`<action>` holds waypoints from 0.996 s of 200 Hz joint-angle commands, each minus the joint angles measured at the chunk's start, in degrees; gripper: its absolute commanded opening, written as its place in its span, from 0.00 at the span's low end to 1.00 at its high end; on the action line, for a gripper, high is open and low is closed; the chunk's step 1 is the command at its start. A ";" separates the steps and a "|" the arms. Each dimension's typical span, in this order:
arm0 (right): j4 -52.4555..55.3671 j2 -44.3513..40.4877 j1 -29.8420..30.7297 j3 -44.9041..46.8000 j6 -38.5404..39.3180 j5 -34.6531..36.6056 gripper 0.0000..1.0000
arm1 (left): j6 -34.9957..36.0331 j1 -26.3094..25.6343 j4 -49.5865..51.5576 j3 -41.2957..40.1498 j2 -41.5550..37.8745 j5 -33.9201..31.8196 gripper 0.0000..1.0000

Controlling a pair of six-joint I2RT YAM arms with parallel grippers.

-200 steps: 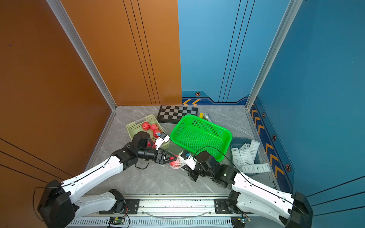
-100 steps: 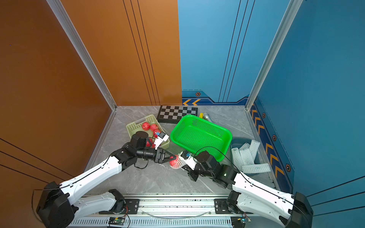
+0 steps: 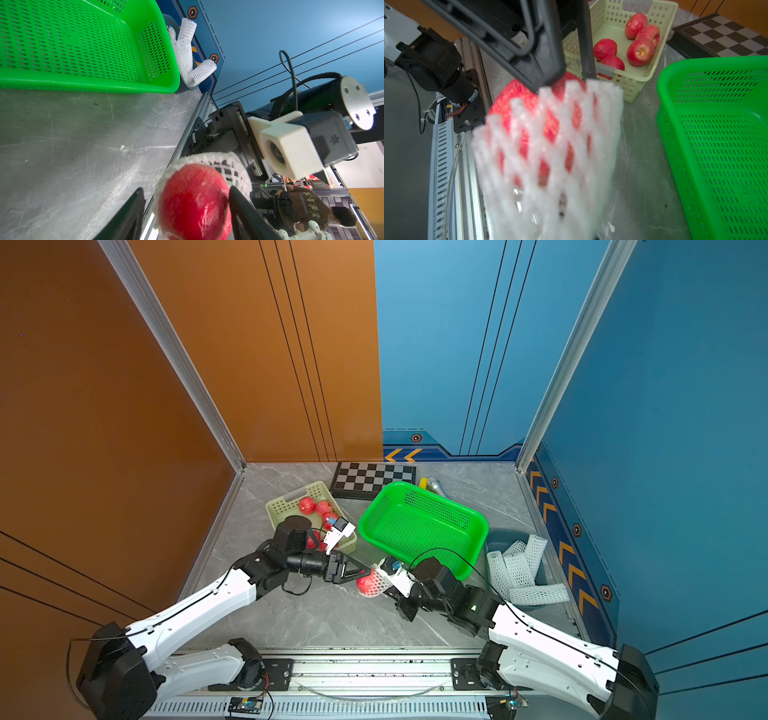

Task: Remove foam nets from apples
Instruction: Pick up the apple from the center of the board.

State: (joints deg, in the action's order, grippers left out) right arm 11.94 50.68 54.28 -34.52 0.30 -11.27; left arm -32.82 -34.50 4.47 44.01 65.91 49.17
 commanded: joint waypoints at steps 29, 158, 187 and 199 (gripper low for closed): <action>-0.47 -0.20 -0.41 -2.53 1.79 3.47 0.00 | 1.54 -0.47 1.77 -0.18 0.52 1.32 0.71; 0.98 3.21 -0.48 -2.83 2.79 4.66 0.00 | 4.88 2.44 9.22 1.85 -0.79 -6.64 0.49; 0.89 4.11 -1.41 -2.22 2.26 3.28 0.00 | 3.27 4.41 7.05 0.98 -2.09 -5.55 0.49; 0.85 5.13 -1.57 -2.24 2.08 2.77 0.00 | 2.33 5.11 5.67 0.44 -2.45 -5.08 0.49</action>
State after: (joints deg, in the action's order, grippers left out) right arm 11.81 54.92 53.28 -37.74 3.11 -7.51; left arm -29.39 -31.86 10.96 45.91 64.71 46.76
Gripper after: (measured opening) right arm 0.054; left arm 0.513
